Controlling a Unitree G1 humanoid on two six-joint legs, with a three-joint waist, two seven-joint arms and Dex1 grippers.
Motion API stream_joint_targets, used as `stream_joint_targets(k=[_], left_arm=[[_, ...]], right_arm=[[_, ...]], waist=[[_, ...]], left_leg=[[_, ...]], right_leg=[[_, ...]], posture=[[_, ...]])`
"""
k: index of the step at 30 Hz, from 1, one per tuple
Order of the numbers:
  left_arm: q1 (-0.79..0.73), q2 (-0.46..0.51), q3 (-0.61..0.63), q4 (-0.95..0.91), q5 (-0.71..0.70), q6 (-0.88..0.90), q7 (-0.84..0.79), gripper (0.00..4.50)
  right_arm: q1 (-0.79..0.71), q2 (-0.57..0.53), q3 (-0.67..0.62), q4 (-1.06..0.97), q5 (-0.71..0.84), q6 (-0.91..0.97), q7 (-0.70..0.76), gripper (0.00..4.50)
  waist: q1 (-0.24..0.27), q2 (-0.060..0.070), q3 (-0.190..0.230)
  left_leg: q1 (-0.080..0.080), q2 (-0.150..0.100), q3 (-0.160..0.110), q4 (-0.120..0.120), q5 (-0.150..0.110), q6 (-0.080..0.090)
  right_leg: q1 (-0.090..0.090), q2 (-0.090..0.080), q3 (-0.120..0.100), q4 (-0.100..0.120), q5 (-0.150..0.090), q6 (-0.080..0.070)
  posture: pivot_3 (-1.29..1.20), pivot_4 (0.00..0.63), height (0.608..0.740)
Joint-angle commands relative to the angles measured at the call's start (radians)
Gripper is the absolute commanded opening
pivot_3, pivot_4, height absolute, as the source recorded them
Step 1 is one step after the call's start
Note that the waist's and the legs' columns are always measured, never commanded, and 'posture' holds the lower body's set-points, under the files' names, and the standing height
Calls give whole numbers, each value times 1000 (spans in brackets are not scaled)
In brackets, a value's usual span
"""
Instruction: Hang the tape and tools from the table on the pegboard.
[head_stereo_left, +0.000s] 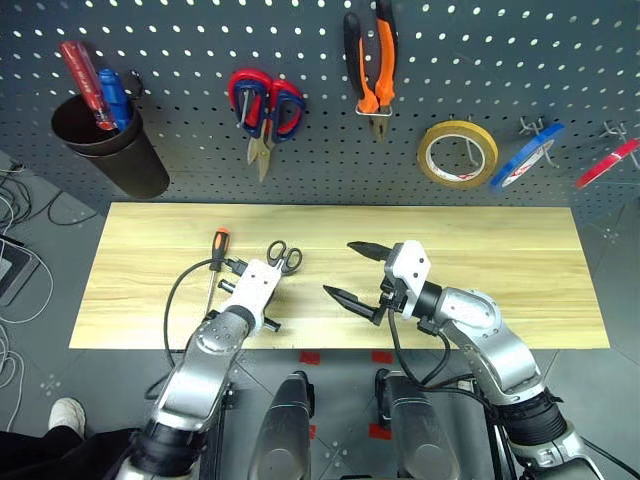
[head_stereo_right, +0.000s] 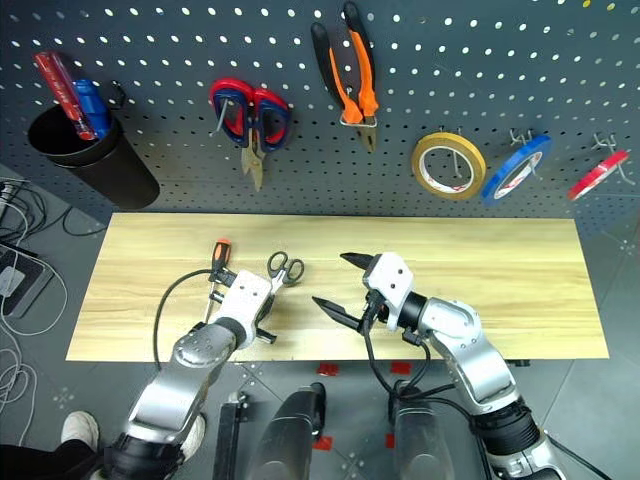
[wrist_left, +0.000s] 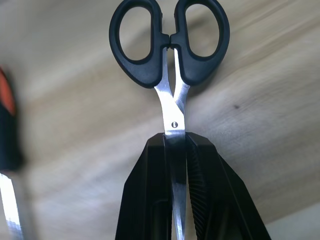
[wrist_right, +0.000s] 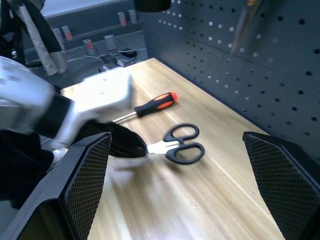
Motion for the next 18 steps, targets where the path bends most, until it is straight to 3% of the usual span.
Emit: stream_joint_targets(k=[1, 8, 13, 18], left_arm=[[97, 61, 17, -96, 73, -203, 6, 160], [194, 100, 133, -139, 134, -443, 52, 160], [209, 13, 228, -192, 80, -505, 88, 160], [191, -80, 242, -198, 26, -566, 89, 160]], right_arm=[[14, -2, -53, -67, 52, 1, -5, 4500], [42, 10, -182, -222, 220, 95, -56, 4500], [30, 0, -258, -307, 292, 142, -113, 4500], [24, -16, -282, -328, 311, 152, -135, 4500]], waist=[[0, 0, -6], [15, -1, -48], [26, -2, -102], [29, -2, -154]], left_leg=[[-2, 0, 0, 0, 0, -1], [-8, -2, -3, 0, 2, -3], [-8, -3, -3, 0, 2, -3], [-7, -5, -3, 0, 2, -3]], right_leg=[[-2, 0, 0, 0, 0, 0], [-5, -2, -4, -1, 1, -1], [-4, 0, -4, -1, 1, -1], [-2, 2, -5, -1, 1, -1]], posture=[[95, 310, 740], [126, 237, 740], [137, 176, 740], [145, 147, 740]])
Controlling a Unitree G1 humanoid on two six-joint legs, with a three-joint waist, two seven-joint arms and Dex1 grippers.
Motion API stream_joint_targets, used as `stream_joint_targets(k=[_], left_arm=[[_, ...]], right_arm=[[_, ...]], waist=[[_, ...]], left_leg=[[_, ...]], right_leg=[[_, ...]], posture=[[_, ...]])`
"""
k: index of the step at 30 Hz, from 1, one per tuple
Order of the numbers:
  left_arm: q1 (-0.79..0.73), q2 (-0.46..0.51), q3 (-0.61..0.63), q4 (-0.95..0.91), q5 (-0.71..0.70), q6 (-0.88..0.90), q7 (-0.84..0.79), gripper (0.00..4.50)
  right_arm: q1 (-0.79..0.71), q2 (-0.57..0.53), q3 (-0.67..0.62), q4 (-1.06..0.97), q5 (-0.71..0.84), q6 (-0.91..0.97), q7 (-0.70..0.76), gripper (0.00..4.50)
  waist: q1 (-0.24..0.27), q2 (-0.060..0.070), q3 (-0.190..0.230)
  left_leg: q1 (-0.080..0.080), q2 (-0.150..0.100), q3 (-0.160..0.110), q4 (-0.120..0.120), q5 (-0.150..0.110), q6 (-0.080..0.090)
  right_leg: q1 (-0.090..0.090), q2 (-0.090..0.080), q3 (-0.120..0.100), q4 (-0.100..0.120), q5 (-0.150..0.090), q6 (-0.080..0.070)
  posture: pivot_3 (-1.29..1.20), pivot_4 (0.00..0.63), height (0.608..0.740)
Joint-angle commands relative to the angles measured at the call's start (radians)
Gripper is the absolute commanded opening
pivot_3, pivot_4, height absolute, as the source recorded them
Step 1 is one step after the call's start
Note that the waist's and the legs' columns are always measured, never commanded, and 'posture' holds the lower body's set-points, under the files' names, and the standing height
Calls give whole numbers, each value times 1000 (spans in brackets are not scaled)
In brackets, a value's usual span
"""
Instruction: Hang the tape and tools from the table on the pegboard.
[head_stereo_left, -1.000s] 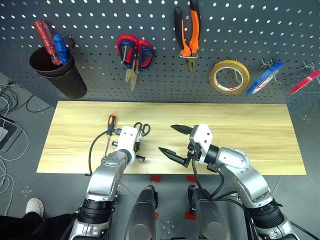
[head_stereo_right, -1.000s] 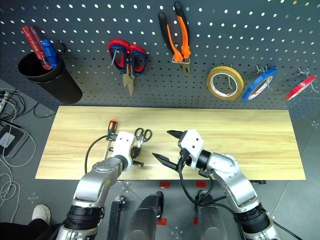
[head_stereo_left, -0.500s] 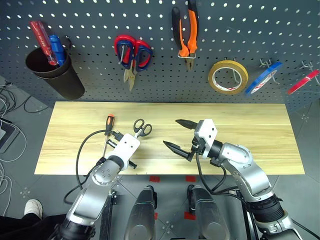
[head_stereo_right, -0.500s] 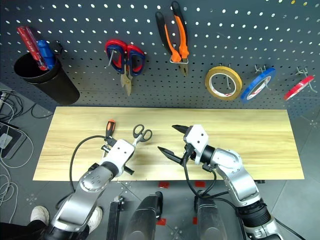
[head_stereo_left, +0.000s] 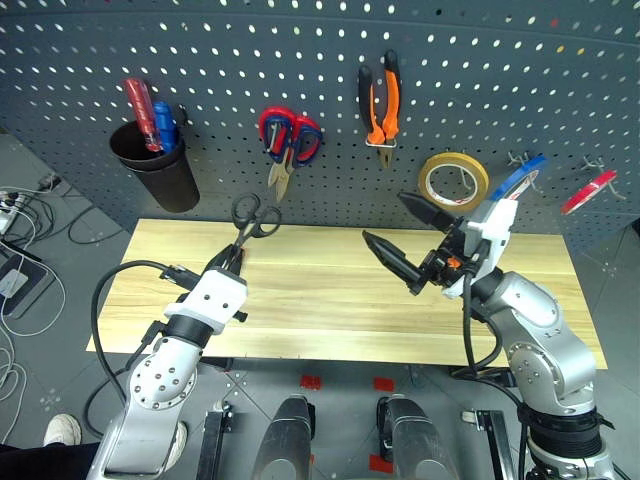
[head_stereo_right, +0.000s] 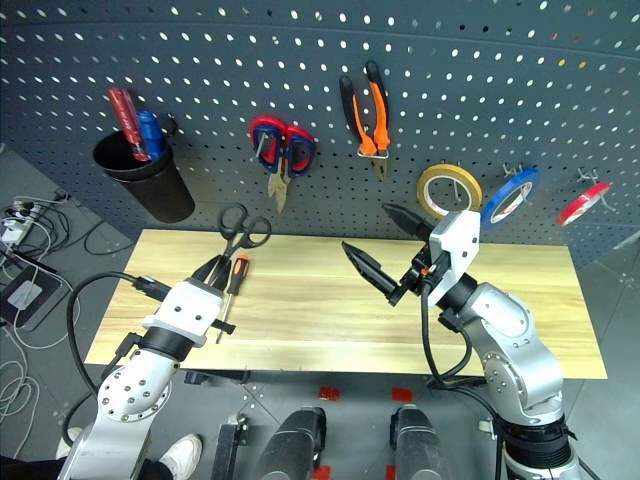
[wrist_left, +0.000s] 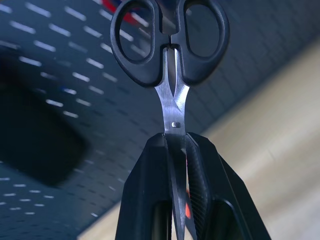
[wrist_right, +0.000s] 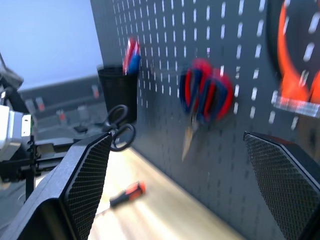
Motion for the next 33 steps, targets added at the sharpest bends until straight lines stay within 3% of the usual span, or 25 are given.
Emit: stream_joint_targets(k=[1, 14, 24, 33], left_arm=[[-11, -48, 10, -37, -23, -56, 15, 160], [-233, -147, -65, 193, 9, -141, 15, 160], [-274, -193, -85, 257, 0, -124, 16, 160], [-306, -211, -79, 301, -28, -47, -1, 160]], right_arm=[[-3, -13, -23, -52, 28, -2, -17, 4500], [-55, -18, -15, 0, -35, -68, -38, 4500], [-49, -27, -11, 9, -59, -76, -54, 4500], [-50, -38, -8, 10, -57, -66, -64, 4500]], waist=[[2, 0, -17], [15, 0, -100], [19, 0, -116], [23, 1, -116]], left_leg=[[0, 0, 0, 0, 0, 0], [3, -2, 3, 1, 0, 1], [7, -2, 5, 1, -1, 2], [18, -3, 5, 1, -3, 5]], right_leg=[[0, 0, 0, 0, 0, 0], [2, 3, 0, 0, 0, 0], [3, 3, 4, 1, 0, 0], [16, 3, 4, 0, 0, 0]], posture=[[144, 132, 740], [119, 95, 740], [97, 104, 740], [98, 124, 740]])
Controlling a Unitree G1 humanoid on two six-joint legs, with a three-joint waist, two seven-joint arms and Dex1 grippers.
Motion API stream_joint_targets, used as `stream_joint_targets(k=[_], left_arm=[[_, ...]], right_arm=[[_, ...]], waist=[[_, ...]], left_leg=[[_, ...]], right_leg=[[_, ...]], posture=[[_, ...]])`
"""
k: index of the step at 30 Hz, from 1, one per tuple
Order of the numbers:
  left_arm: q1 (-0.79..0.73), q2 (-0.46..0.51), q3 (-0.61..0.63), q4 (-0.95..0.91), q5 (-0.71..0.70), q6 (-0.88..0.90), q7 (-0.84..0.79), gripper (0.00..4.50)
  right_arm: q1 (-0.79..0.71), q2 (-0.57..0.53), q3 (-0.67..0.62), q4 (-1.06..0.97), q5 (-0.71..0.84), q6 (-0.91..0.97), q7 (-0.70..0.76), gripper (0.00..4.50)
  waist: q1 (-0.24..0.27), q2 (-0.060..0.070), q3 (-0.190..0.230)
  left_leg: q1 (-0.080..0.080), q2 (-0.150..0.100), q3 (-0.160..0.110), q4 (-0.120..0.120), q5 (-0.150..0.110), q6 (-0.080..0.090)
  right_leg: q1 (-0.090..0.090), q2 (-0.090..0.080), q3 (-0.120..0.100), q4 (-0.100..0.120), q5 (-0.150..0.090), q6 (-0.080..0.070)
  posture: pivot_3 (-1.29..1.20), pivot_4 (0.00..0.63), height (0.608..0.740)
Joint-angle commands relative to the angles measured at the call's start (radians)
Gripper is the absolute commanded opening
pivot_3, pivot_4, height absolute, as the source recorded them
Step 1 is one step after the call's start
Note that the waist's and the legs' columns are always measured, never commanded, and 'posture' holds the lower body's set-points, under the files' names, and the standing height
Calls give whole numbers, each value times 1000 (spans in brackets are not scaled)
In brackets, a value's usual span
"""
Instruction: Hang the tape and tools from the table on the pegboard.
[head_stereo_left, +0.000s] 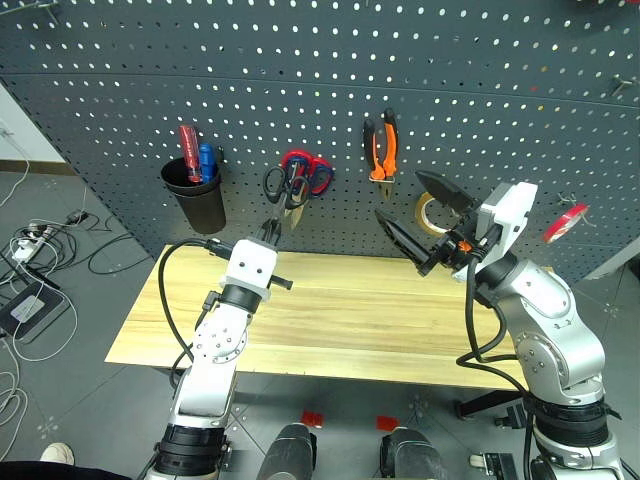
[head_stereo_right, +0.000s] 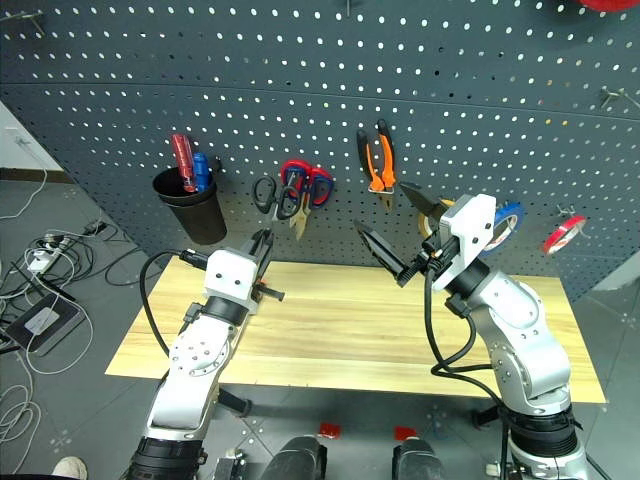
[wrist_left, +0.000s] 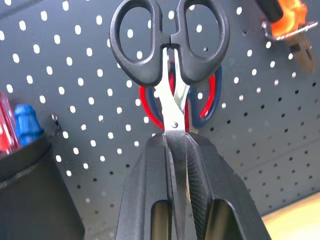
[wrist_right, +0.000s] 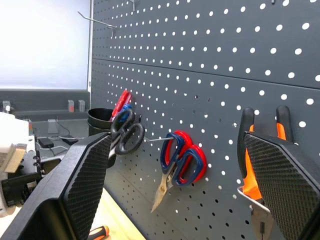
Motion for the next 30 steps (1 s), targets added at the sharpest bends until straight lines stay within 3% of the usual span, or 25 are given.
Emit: stream_joint_targets(k=[1, 29, 30], left_arm=[[-44, -7, 1, -1, -10, 20, -7, 160], [-130, -21, -6, 106, -6, 128, -18, 160], [-132, -19, -7, 107, 1, 125, -12, 510]], right_arm=[[-6, -6, -6, -22, -3, -7, -10, 4500], [9, -17, -6, -50, -3, 21, -51, 4500], [11, -18, -7, -47, -3, 19, -50, 4500]], waist=[[0, 0, 0], [-21, 0, 0], [-23, 0, 0]], left_leg=[[0, 0, 0, 0, 0, 0], [0, 0, -1, 0, 0, 1], [0, 0, -1, 0, 0, 1]], right_leg=[[0, 0, 0, 0, 0, 0], [0, 0, 0, 0, 0, 0], [0, 0, 0, 0, 0, 0]], posture=[[98, 124, 740], [60, 152, 740], [60, 152, 740]])
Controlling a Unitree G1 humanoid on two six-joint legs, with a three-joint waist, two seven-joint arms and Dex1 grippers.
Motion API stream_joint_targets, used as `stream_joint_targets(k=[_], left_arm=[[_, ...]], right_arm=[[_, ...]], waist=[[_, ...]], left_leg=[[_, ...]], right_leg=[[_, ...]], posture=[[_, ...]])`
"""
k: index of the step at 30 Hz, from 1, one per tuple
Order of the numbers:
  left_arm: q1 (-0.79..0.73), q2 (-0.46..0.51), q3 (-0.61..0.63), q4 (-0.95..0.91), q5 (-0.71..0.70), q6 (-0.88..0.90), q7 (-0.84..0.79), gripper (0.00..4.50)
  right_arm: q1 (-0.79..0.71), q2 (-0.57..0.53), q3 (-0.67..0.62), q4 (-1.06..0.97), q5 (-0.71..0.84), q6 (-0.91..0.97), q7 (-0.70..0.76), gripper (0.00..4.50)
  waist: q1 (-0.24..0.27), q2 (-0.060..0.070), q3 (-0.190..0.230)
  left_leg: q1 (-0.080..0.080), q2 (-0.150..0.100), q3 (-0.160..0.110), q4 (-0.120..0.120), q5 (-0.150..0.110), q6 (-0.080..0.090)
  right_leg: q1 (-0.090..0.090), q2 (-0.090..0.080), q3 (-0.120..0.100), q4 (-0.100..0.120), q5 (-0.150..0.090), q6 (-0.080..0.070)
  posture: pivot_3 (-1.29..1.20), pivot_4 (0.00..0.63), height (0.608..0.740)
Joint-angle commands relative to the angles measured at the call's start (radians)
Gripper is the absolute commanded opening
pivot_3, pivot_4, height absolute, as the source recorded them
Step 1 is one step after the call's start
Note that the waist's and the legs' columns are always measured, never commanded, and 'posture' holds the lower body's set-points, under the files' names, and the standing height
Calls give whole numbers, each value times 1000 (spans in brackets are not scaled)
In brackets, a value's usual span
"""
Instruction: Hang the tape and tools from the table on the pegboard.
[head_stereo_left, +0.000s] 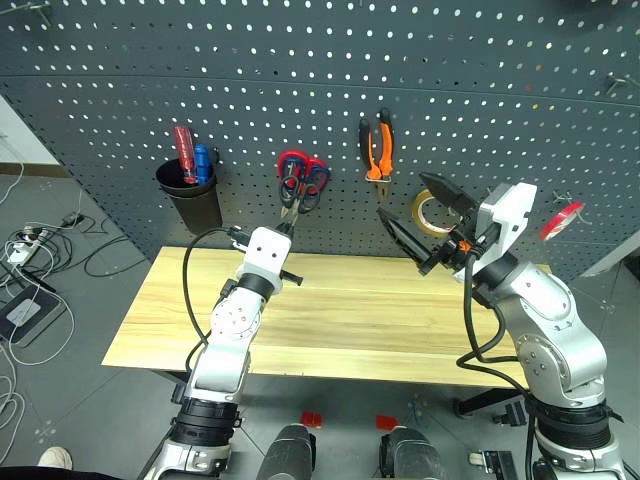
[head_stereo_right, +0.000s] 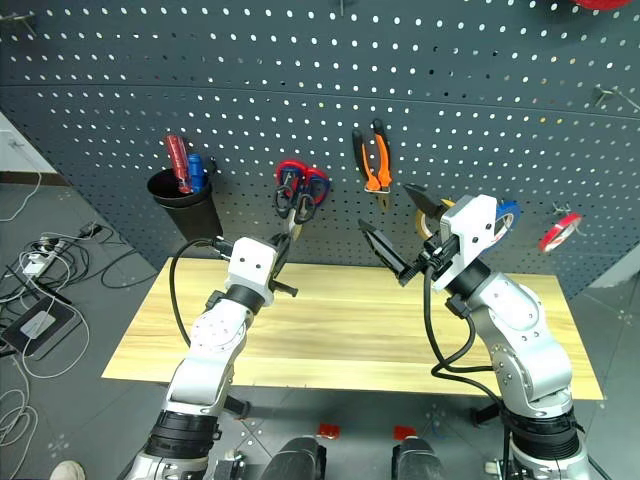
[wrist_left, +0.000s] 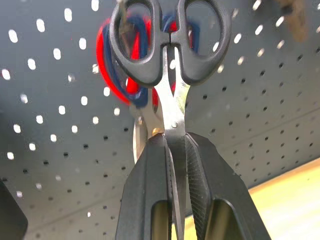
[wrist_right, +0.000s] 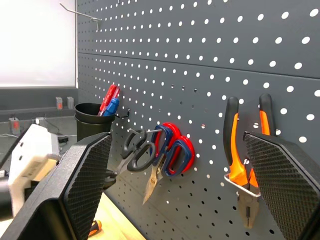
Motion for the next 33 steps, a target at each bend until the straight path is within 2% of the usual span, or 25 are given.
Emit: stream_joint_targets(k=[1, 9, 13, 15, 17, 23, 29, 33], left_arm=[[-23, 5, 5, -17, 13, -2, 17, 914], [-5, 4, 6, -24, 14, 13, 25, 3211], [48, -7, 24, -43, -4, 58, 31, 4452], [72, -12, 37, -57, -18, 88, 30, 4482], [107, 4, 69, -71, -35, 137, 22, 4482], [116, 108, 154, -62, -59, 275, -22, 4482], [49, 215, 201, -5, -99, 464, -95, 4482], [-39, 270, 194, 91, -126, 530, -148, 4482]], right_arm=[[3, -10, -8, -29, -5, -9, -1, 4500], [25, -24, -7, -21, -4, -23, 21, 4500], [52, -58, 46, -10, -22, -58, 103, 4500], [61, -71, 74, -6, -16, -47, 133, 4500], [53, -86, 114, 16, -25, -32, 166, 4500], [-38, -81, 194, 106, -56, 12, 204, 4500], [-138, -10, 254, 165, -68, 50, 197, 4500], [-155, 17, 255, 158, -62, 88, 187, 4500]], waist=[[-3, 0, 0], [-4, 0, 1], [-7, 2, 2], [-7, 3, 6], [-7, 4, 12], [-9, 5, 58], [-8, 4, 107], [-7, 3, 145]], left_leg=[[0, 0, 0, 0, 0, 0], [0, 0, 0, 0, 0, 0], [0, 0, 0, 0, -2, 4], [1, 0, 0, 0, -3, 5], [0, 0, 0, 0, -3, 5], [2, 1, 0, 1, -3, 6], [0, 1, -2, 2, -3, 6], [-1, 1, -3, 2, -3, 6]], right_leg=[[0, 0, 0, 0, 0, 0], [0, 0, 0, 0, 0, 0], [0, 0, 0, 0, 0, 0], [0, 0, 0, 0, 0, 0], [0, 0, 0, 0, 0, 0], [2, 0, 0, 1, 0, 0], [0, 0, -2, 1, 0, 0], [0, 0, -2, 2, 0, 0]], posture=[[60, 152, 740], [56, 169, 740], [54, 186, 740], [56, 191, 740], [69, 225, 740], [111, 293, 740], [135, 347, 740], [139, 384, 740]])
